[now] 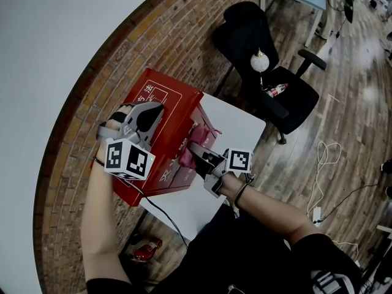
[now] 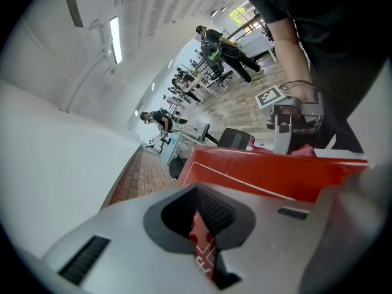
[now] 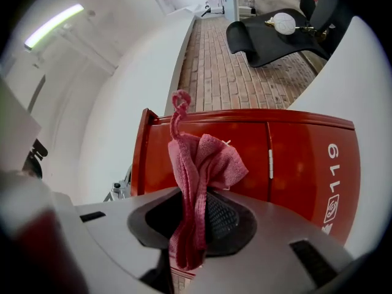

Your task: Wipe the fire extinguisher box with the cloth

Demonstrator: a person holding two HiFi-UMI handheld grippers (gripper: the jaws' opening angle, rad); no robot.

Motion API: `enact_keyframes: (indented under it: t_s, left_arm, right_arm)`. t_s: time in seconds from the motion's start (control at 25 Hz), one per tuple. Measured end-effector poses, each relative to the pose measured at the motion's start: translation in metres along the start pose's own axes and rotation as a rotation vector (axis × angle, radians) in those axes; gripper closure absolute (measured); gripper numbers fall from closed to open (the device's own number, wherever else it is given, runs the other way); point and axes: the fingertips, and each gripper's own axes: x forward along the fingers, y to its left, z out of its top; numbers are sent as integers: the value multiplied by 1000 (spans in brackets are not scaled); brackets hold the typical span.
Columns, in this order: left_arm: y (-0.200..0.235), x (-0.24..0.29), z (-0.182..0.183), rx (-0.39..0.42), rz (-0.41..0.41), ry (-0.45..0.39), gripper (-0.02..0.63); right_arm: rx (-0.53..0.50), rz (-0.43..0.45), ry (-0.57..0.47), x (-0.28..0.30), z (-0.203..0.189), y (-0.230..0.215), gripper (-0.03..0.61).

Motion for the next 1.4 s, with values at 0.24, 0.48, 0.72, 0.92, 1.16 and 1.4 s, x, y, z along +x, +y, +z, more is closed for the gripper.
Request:
enact_keyframes:
  t_s: [0.24, 0.48, 0.72, 0.92, 1.16, 1.4]
  left_arm:
    - [0, 0, -1, 4, 0, 3, 583]
    - [0, 1, -1, 5, 0, 3, 583]
    - [0, 0, 0, 3, 0, 1, 583]
    - [0, 0, -1, 3, 0, 3, 583]
    - [0, 0, 0, 4, 1, 2, 583]
    - [1, -1, 1, 6, 1, 2, 583]
  right_arm:
    - [-3, 51, -6, 8, 4, 31, 478]
    - [0, 70, -1, 11, 3, 48, 477]
    - [0, 108, 1, 15, 2, 67, 477]
    - [-8, 135, 2, 18, 4, 81, 477]
    - [-13, 164, -6, 21, 6, 97, 477]
    - [-7, 171, -16, 21, 4, 98, 479]
